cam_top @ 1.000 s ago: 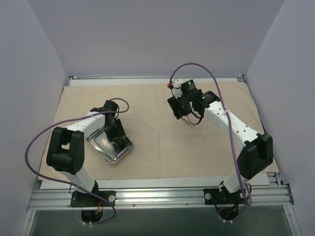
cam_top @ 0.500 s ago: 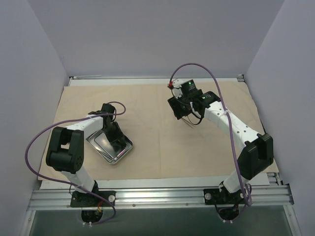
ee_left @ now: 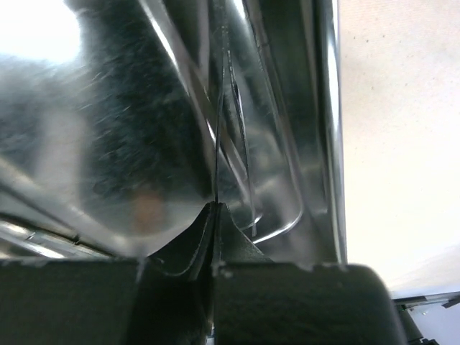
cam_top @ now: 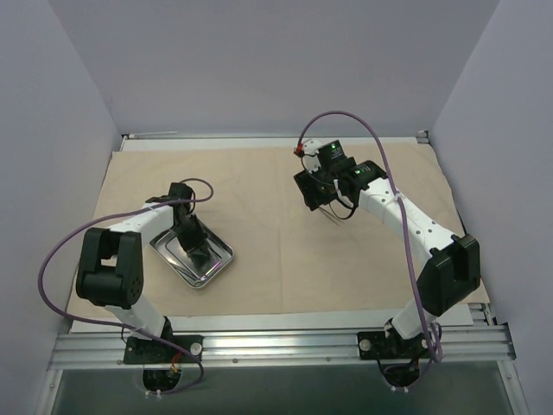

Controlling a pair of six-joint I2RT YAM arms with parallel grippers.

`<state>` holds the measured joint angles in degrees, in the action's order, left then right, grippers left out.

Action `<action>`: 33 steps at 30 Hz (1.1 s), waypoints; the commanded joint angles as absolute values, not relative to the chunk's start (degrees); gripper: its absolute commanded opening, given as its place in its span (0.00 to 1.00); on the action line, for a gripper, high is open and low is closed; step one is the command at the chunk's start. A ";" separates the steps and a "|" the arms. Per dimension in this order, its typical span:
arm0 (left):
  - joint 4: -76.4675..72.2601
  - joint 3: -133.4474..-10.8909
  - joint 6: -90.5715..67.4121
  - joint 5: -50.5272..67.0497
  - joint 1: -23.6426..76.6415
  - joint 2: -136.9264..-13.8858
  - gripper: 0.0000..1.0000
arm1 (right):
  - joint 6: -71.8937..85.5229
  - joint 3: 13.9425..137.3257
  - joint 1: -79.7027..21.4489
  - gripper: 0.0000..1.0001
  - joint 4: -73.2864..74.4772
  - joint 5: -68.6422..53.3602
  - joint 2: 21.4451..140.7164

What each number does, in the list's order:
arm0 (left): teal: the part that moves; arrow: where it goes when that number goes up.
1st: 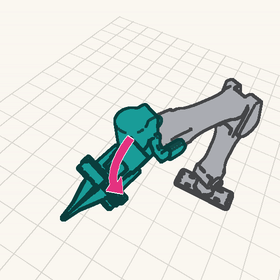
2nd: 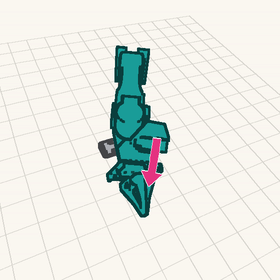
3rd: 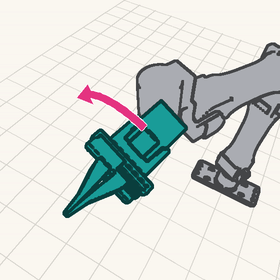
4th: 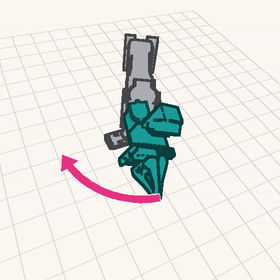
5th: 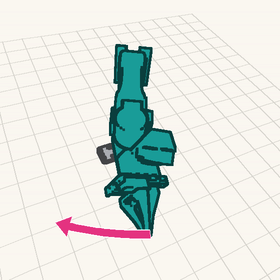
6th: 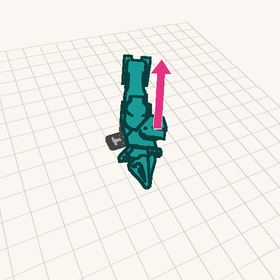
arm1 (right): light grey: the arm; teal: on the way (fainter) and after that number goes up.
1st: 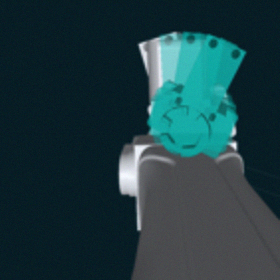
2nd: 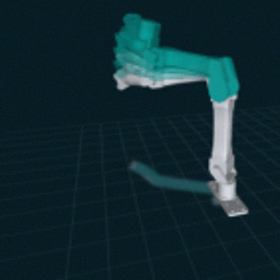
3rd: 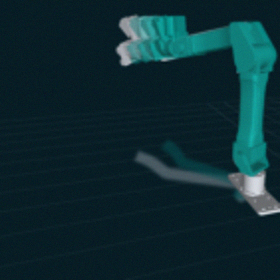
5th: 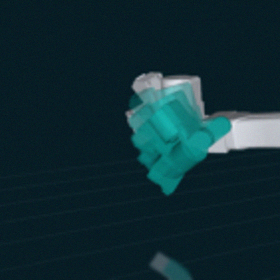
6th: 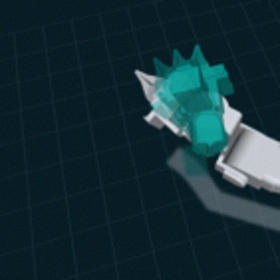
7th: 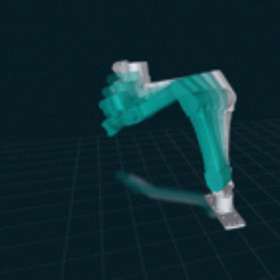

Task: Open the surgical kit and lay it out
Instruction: Pick up the medical item from the container, then place the medical item in the surgical kit.

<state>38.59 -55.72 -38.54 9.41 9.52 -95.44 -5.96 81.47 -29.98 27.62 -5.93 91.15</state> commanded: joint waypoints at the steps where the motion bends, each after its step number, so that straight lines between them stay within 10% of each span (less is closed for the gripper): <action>1: 42.01 -56.69 -34.81 7.12 8.70 -90.45 0.02 | -5.27 82.52 -29.79 0.51 27.51 -8.17 89.91; 18: 35.08 -58.09 -27.60 32.59 8.70 -75.59 0.02 | 16.86 88.77 -31.38 0.52 10.74 -44.61 102.74; 33: 13.73 -59.95 -35.85 57.30 10.89 -76.47 0.02 | 46.92 74.36 -30.68 0.64 -38.56 -64.42 100.90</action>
<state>22.90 -58.65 -32.95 50.52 10.15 -77.17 37.21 76.42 -31.44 -22.70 -58.28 103.74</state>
